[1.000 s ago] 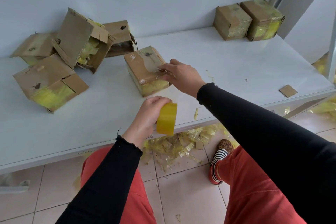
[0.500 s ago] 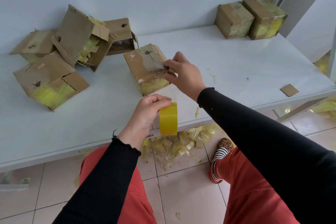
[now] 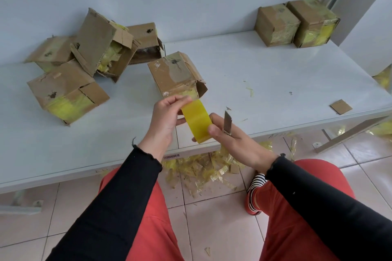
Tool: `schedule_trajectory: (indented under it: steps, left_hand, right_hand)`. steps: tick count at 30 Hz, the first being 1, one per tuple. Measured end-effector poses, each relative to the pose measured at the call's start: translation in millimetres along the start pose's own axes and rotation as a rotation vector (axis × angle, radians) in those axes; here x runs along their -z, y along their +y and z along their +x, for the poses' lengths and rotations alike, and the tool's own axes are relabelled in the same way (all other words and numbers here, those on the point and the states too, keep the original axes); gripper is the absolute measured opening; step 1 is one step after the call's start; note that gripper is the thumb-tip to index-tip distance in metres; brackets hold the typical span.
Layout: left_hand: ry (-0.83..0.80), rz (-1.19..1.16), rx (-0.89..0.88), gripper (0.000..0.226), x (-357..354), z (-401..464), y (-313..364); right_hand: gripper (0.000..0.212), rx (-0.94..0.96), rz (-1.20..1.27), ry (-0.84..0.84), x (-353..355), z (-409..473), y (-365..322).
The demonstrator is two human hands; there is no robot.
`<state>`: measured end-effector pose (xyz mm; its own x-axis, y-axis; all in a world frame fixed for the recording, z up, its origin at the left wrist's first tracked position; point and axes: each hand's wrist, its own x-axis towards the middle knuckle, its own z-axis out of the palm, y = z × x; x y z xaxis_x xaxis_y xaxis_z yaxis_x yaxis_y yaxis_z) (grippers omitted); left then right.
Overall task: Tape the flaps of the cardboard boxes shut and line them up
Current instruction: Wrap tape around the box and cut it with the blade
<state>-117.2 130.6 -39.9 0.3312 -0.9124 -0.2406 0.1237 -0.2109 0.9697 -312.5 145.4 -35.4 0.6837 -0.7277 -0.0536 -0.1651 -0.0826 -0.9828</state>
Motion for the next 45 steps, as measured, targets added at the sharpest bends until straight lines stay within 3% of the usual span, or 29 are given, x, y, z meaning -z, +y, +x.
schedule_trajectory:
  steps: [3, 7, 9, 13, 18, 22, 26, 33, 40, 43, 45]
  left_hand:
    - [0.045, 0.057, -0.119, 0.006, 2, 13, 27]
    - [0.068, 0.077, -0.220, 0.004, 16, 54, 73]
    - [0.028, 0.161, -0.241, 0.004, 16, 75, 84]
    - [0.148, 0.185, -0.242, 0.005, 22, 127, 95]
    - [0.061, 0.332, -0.190, 0.014, 30, 181, 88]
    - [0.077, 0.357, -0.114, 0.027, 36, 204, 76]
    - [0.108, 0.373, -0.044, 0.038, 39, 214, 61]
    - [0.039, 0.288, 0.197, 0.022, 35, 225, 52]
    - [-0.017, 0.521, 0.402, 0.011, 42, 241, 57]
    - [0.005, 0.627, 0.422, 0.030, 43, 245, 50]
    - [0.002, 0.613, 0.397, 0.032, 39, 241, 51]
  right_hand:
    - [0.037, 0.029, 0.022, 0.111, 1, 7, -8]
    - [0.039, -0.101, 0.047, 0.192, -2, 7, -7]
    - [0.038, -0.125, 0.006, 0.229, 1, 14, -9]
    - [0.029, -0.206, -0.021, 0.229, 11, 34, -17]
    - [0.028, -0.173, -0.182, 0.270, 13, 55, -17]
    - [0.038, -0.127, -0.253, 0.295, 12, 68, -16]
    - [0.032, -0.145, -0.281, 0.305, 11, 77, -12]
    - [0.027, -0.236, -0.341, 0.295, 12, 90, 5]
    - [0.032, -0.270, -0.261, 0.312, 12, 102, 16]
    - [0.032, -0.280, -0.221, 0.329, 13, 105, 20]
    - [0.032, -0.277, -0.218, 0.323, 13, 106, 22]
